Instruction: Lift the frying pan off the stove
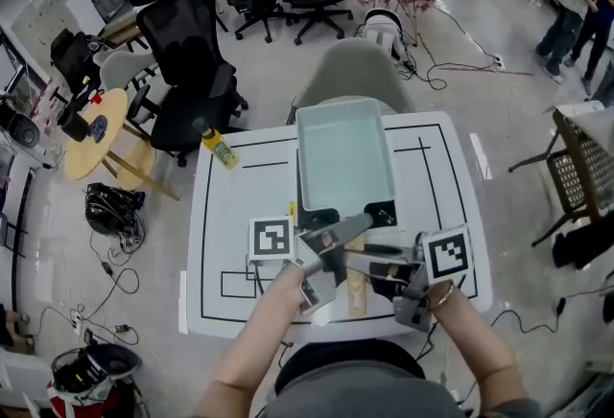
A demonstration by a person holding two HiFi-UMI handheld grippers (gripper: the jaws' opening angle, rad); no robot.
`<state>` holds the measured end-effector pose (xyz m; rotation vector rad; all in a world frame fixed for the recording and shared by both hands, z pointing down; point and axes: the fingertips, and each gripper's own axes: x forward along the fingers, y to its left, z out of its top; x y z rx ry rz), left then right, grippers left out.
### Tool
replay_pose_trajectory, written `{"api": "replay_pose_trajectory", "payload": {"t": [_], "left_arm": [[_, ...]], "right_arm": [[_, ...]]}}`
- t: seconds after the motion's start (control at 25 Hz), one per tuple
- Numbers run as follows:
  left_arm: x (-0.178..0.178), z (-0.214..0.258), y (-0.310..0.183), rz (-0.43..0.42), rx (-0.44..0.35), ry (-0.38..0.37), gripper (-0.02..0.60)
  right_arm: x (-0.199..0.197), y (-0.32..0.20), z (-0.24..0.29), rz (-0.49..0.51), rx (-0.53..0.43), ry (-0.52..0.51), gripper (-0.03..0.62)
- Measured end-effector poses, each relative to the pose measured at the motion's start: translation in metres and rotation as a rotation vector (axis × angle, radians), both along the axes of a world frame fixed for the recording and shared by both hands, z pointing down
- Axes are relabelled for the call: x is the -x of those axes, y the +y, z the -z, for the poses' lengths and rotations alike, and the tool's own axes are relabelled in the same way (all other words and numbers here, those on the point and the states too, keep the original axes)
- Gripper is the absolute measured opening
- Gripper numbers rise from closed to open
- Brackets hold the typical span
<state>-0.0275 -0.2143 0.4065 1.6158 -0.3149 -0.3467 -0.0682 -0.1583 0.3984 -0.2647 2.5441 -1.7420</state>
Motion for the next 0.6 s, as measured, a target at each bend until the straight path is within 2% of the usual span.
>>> {"api": "replay_pose_trajectory", "payload": {"t": [0.6], "left_arm": [[-0.005, 0.041, 0.017, -0.005, -0.106, -0.018, 0.163]], "right_arm": [[-0.006, 0.017, 0.035, -0.014, -0.109, -0.008, 0.167]]}}
